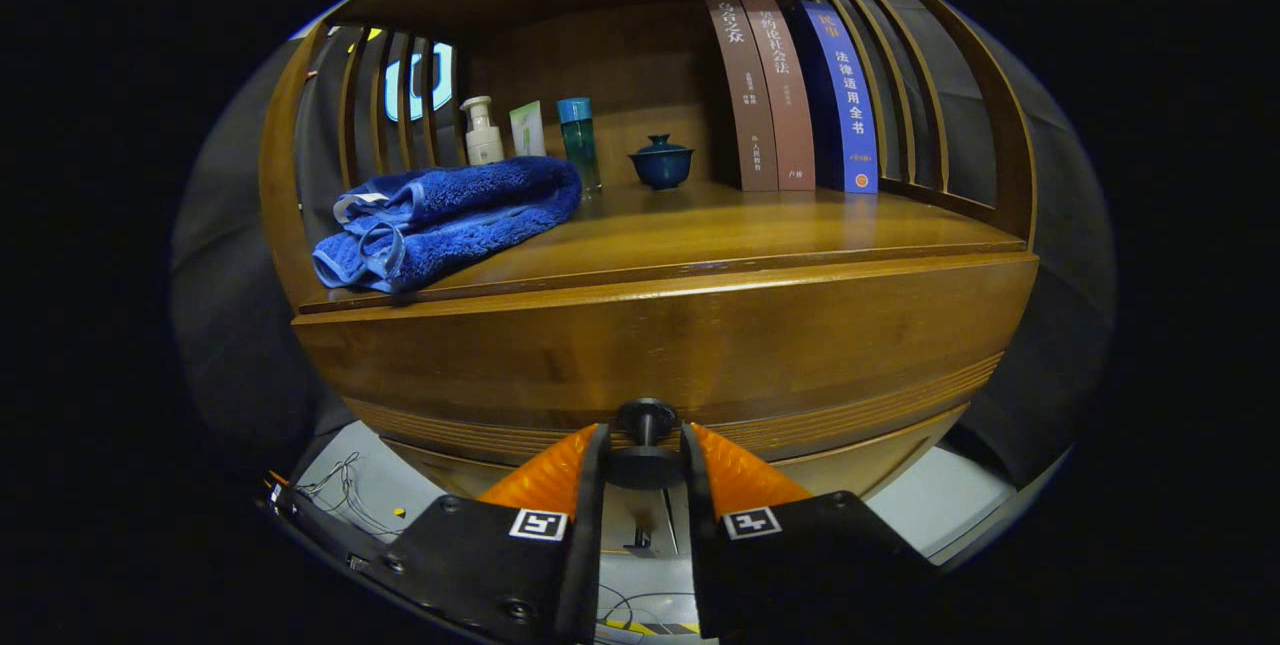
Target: Pull open the drawer, take out the items inside it, and place them on the countertop above the cabinet.
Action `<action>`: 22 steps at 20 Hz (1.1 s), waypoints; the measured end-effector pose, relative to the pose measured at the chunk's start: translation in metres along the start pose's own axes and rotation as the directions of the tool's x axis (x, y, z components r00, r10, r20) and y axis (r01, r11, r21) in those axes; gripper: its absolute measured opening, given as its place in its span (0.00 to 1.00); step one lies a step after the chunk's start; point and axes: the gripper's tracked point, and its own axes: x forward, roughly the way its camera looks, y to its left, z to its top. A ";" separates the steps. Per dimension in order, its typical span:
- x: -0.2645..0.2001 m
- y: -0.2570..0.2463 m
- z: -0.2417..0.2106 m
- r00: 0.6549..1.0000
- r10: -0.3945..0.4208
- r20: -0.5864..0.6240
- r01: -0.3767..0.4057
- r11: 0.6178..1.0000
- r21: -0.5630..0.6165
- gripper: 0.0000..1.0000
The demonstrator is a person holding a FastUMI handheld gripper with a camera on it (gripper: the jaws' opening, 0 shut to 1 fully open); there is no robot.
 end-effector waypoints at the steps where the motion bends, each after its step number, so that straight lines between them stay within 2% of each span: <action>1: -0.001 -0.001 0.000 1.000 -0.002 -0.002 0.002 1.000 -0.006 0.42; 10: -0.013 0.000 -0.005 0.998 -0.011 -0.054 0.010 1.000 -0.024 0.42; 15: -0.048 -0.001 -0.021 0.997 -0.022 -0.075 0.021 1.000 -0.007 0.42; 22: -0.108 0.002 -0.045 0.996 0.002 -0.094 -0.001 1.000 0.007 0.42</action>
